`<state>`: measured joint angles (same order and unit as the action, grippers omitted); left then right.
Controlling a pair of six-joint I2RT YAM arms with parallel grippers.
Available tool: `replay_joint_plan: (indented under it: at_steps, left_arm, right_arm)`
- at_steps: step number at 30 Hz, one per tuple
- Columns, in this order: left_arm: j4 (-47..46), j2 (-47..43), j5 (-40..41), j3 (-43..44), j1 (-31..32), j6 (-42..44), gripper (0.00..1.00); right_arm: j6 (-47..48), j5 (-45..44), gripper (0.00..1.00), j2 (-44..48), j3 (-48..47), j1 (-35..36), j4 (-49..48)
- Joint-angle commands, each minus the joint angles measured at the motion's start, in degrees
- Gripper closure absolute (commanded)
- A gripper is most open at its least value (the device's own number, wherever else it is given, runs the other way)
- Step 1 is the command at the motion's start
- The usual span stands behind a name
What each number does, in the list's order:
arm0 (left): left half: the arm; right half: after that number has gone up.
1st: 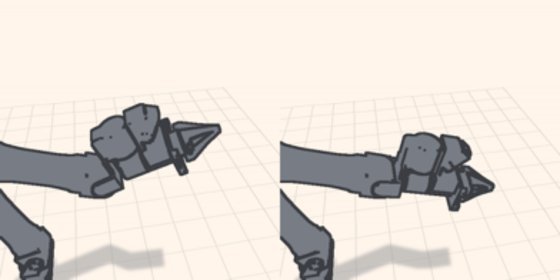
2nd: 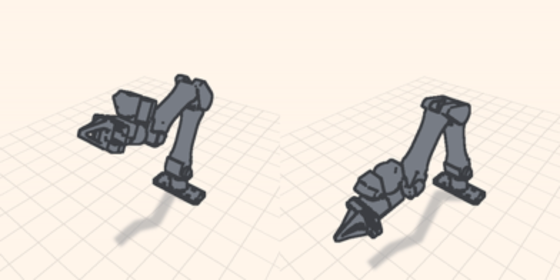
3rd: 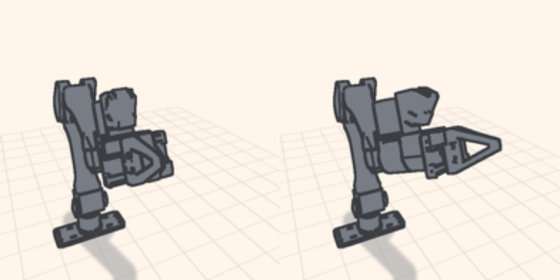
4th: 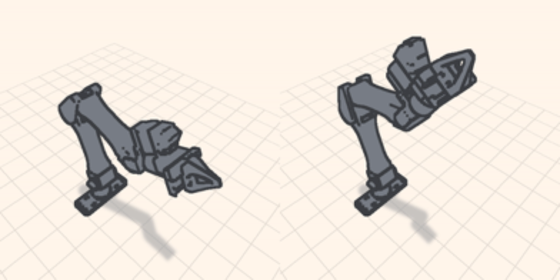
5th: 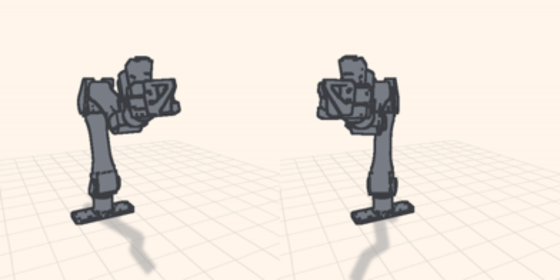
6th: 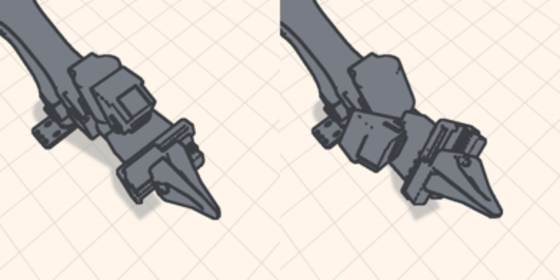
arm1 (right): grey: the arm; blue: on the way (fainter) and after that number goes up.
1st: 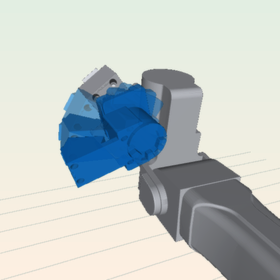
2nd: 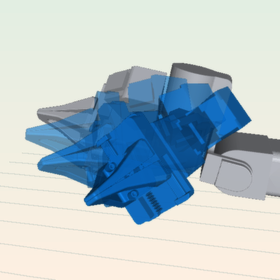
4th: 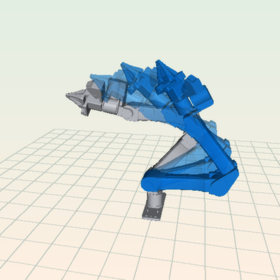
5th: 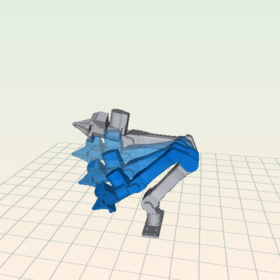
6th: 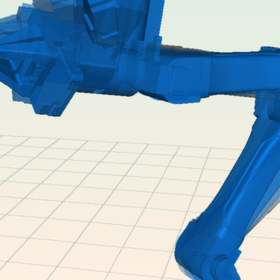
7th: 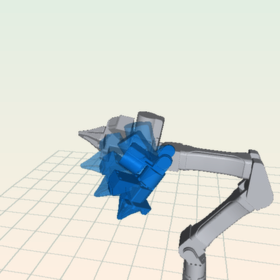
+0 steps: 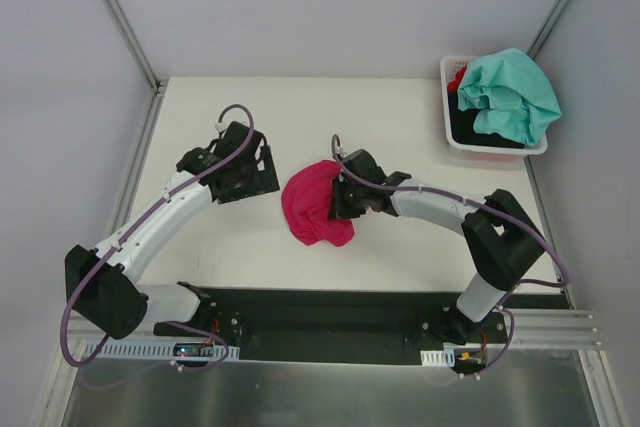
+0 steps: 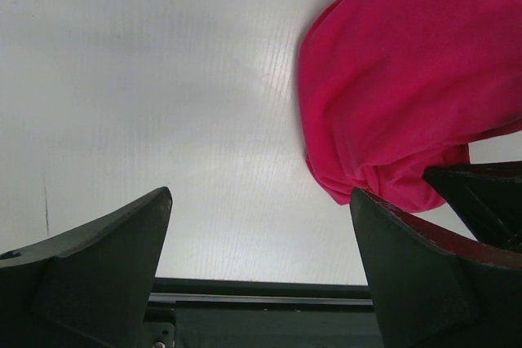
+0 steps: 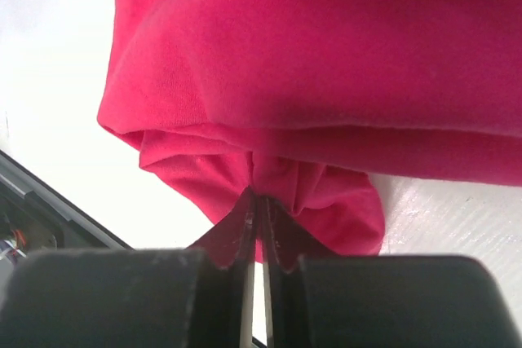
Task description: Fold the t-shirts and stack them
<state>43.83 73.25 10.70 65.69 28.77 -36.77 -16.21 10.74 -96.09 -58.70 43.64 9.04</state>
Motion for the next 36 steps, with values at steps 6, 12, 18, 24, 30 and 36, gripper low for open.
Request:
replay_joint_plan:
  at_steps: [6, 12, 18, 24, 30, 36]
  left_arm:
    - [-0.06, -2.06, -0.06, -0.65, -0.47, -0.14, 0.09]
    - [-0.41, -1.27, -1.38, -1.35, -0.47, -1.10, 0.09]
    - [-1.12, -2.85, -1.91, -2.94, -0.47, -1.55, 0.09]
    - [-1.21, -5.14, -1.82, -4.08, -0.47, -1.28, 0.09]
    - [-1.21, -6.02, -2.70, -4.69, -0.47, -1.81, 0.09]
    - [-1.21, -6.37, -2.70, -4.96, -0.47, -1.98, 0.09]
  right_arm:
    - [3.10, -4.14, 0.99, 5.47, -8.70, 1.71, 9.32]
    - [12.41, -7.93, 0.99, 9.52, -31.53, 1.71, 21.89]
    - [22.00, -9.60, 0.99, 7.42, -57.44, 1.63, 30.59]
    - [29.90, -9.51, 0.99, 11.88, -62.51, 1.63, 27.28]
    - [33.52, -12.13, 0.99, 17.08, -62.93, 0.75, 21.72]
    - [34.75, -12.59, 0.99, 19.10, -60.57, 0.75, 19.97]
